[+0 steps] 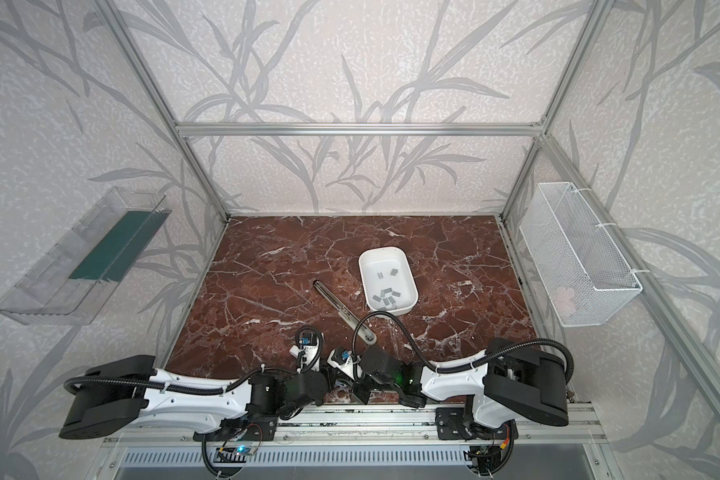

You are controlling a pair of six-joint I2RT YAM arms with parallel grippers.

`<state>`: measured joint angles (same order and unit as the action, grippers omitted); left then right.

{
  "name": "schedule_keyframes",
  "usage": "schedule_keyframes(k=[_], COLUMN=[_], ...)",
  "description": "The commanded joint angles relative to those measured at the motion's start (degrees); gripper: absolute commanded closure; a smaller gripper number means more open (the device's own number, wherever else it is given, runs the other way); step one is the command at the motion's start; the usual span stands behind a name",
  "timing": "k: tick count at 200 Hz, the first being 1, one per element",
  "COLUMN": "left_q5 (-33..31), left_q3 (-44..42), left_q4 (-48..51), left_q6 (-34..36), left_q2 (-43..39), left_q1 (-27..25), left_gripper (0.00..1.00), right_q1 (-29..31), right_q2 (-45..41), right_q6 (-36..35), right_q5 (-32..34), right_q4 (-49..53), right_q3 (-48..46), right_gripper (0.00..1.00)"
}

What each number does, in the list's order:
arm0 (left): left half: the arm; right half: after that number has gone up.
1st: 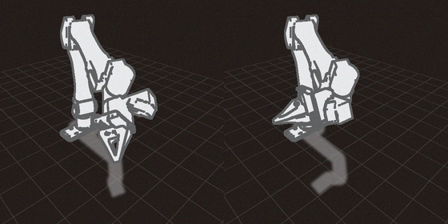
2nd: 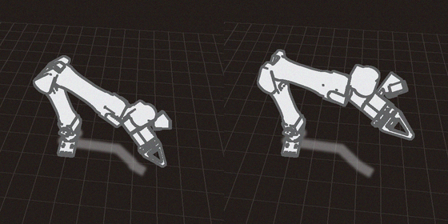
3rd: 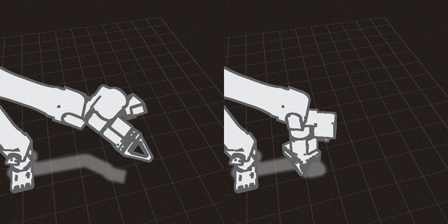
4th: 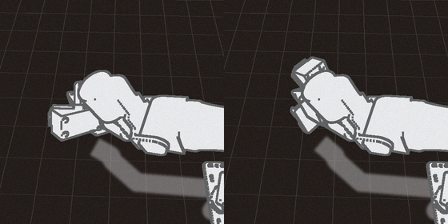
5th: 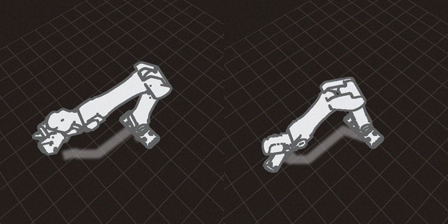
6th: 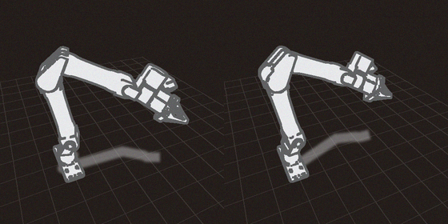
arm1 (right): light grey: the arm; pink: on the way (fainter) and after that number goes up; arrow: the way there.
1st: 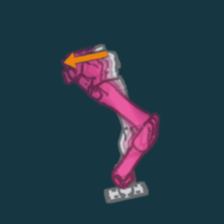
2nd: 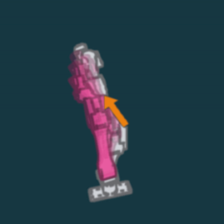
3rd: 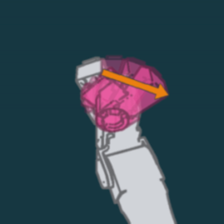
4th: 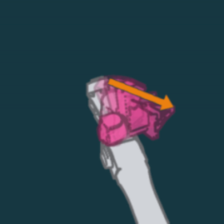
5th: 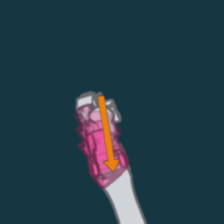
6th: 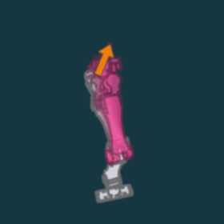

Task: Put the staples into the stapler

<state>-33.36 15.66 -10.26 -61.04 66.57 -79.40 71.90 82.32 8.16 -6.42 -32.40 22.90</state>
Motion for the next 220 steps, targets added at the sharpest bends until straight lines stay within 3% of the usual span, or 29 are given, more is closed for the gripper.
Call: schedule_keyframes(k=[1, 81, 113, 134, 165, 191, 220], left_q5=[0.1, -2.3, -4.2, -6.1, -7.3, -7.0, -7.2], left_q3=[1.0, 1.3, 1.3, 1.3, 3.0, 2.1, 1.6], left_q4=[-1.4, -7.0, -5.9, -2.6, 5.3, 5.3, 5.0], left_q6=[0.8, 1.3, 0.6, 1.6, 3.5, 5.7, 6.1], left_q2=[1.7, 12.4, 11.8, 7.7, 0.3, -4.0, -5.8], left_q1=[0.0, -1.4, -1.4, -1.3, -0.3, 0.3, 0.4], left_gripper=[0.65, 0.68, 0.67, 0.66, 0.65, 0.64, 0.65], right_q1=[0.3, 3.4, 4.0, 4.0, 4.2, 4.6, 5.0], right_q2=[1.1, 11.2, 13.8, 9.6, -3.9, -11.5, -9.6], right_q6=[1.3, 3.8, 4.3, 2.4, 1.5, 4.1, 8.5], right_q5=[1.1, 4.8, 5.3, 4.9, 4.0, 8.9, 18.4], right_q4=[-4.5, -16.8, -24.8, -19.4, -5.4, 0.2, 3.9], right_q3=[-1.0, -5.3, -7.1, -5.3, -3.4, -2.9, 0.7], right_gripper=[1.0, 1.0, 1.0, 1.0, 0.94, 0.94, 0.97])
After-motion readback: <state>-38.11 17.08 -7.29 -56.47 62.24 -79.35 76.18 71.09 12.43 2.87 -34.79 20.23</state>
